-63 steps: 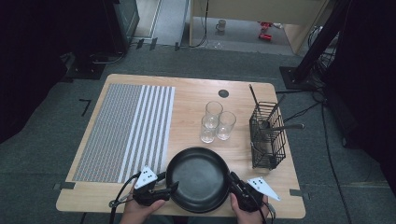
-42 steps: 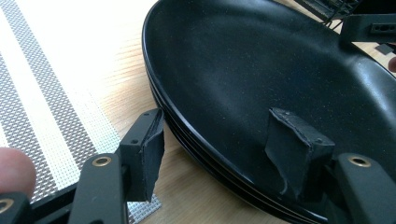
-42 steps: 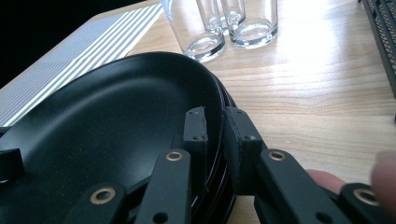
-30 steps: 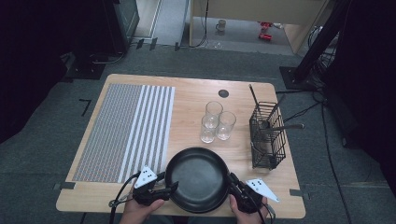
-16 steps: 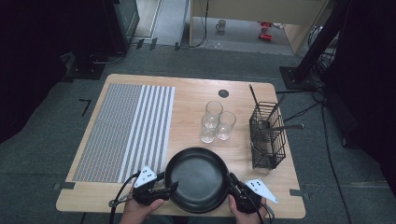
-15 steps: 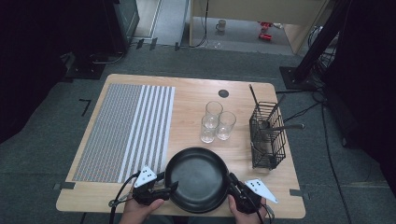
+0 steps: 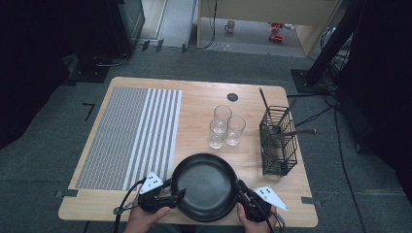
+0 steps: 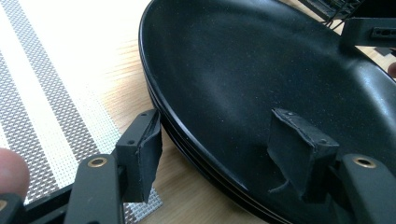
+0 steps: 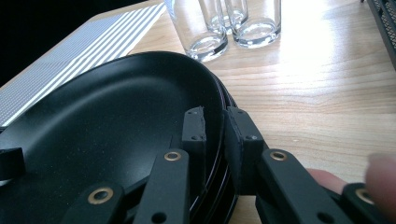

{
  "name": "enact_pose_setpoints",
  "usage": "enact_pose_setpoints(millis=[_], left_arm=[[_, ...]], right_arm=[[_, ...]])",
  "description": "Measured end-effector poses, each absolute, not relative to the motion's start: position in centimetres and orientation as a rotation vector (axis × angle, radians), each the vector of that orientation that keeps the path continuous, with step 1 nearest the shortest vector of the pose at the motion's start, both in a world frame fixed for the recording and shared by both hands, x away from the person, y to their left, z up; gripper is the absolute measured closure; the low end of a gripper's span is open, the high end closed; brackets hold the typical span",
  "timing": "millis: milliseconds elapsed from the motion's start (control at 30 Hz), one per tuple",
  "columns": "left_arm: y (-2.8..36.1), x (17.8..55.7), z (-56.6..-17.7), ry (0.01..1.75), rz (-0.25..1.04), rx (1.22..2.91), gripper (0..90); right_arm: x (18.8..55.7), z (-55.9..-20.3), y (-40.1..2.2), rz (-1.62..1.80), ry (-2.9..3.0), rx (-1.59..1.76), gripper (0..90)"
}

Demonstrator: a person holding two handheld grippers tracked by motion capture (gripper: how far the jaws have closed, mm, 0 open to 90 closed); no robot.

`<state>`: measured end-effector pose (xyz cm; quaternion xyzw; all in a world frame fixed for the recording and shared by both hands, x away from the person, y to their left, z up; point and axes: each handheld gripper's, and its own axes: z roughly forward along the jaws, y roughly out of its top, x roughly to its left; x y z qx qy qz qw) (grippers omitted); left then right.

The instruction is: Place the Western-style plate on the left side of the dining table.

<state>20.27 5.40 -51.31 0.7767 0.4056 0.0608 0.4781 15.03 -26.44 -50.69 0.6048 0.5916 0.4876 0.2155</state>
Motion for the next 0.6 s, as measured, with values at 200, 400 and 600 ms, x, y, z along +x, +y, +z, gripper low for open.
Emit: enact_pose_setpoints(millis=[200,400,600], left_arm=[[5.43,20.32,-51.31,0.994,0.145,1.893,36.5],[5.45,20.37,-51.31,1.0,0.143,1.889,36.5],[5.45,20.32,-51.34,0.999,0.148,1.885,36.3]], right_arm=[[15.08,-50.76,-26.36,1.352,1.644,1.687,79.0],[15.13,-50.84,-26.29,1.354,1.648,1.69,78.6],[15.28,-50.89,-26.67,1.407,1.655,1.712,75.2]])
